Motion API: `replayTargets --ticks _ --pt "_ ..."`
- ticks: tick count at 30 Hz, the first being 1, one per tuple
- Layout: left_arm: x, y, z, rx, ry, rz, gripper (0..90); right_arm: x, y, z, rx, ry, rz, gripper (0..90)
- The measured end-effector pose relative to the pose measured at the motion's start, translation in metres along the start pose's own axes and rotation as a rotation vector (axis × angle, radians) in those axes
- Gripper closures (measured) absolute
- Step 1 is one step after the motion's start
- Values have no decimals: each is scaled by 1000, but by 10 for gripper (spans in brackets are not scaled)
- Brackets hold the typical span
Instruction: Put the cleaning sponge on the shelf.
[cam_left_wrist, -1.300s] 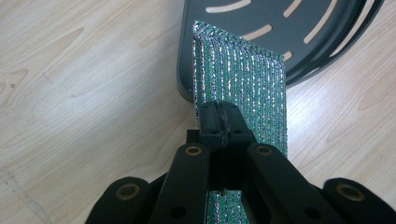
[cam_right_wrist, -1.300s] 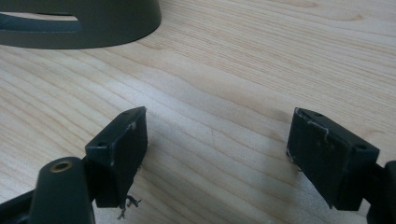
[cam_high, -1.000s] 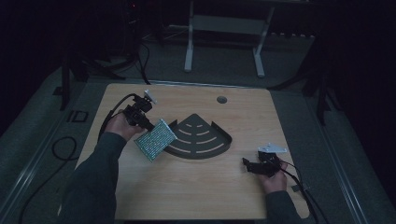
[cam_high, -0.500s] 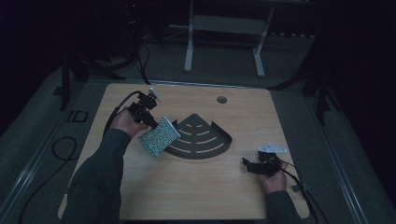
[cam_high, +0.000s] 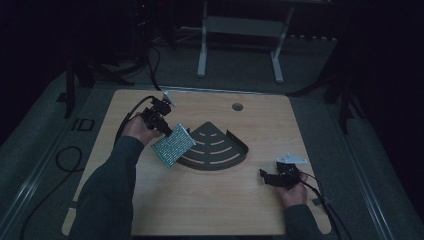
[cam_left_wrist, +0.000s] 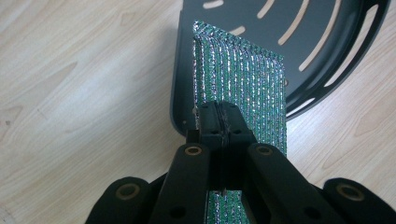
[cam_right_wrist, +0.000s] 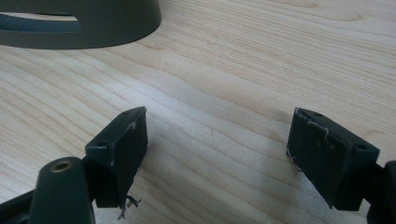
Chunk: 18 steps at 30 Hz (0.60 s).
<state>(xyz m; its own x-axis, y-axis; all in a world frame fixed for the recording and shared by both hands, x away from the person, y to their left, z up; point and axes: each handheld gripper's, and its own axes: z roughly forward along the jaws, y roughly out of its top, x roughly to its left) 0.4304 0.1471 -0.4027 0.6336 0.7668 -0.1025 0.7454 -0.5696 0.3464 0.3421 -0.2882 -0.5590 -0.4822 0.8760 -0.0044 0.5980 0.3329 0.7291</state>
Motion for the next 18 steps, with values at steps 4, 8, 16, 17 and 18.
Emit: replayTargets --ticks 4,8,16,17,18 --pt "-4 6 -1 -7 4 7 900 0 0 0 0 0 0 196" --pt "-6 9 -1 -13 3 12 900 0 0 0 0 0 0 196" --pt "-4 14 4 -13 11 1 900 0 0 0 0 0 0 196" --pt "-4 14 5 -12 9 1 900 0 0 0 0 0 0 196" --pt "-4 15 5 -12 8 0 900 0 0 0 0 0 0 196"
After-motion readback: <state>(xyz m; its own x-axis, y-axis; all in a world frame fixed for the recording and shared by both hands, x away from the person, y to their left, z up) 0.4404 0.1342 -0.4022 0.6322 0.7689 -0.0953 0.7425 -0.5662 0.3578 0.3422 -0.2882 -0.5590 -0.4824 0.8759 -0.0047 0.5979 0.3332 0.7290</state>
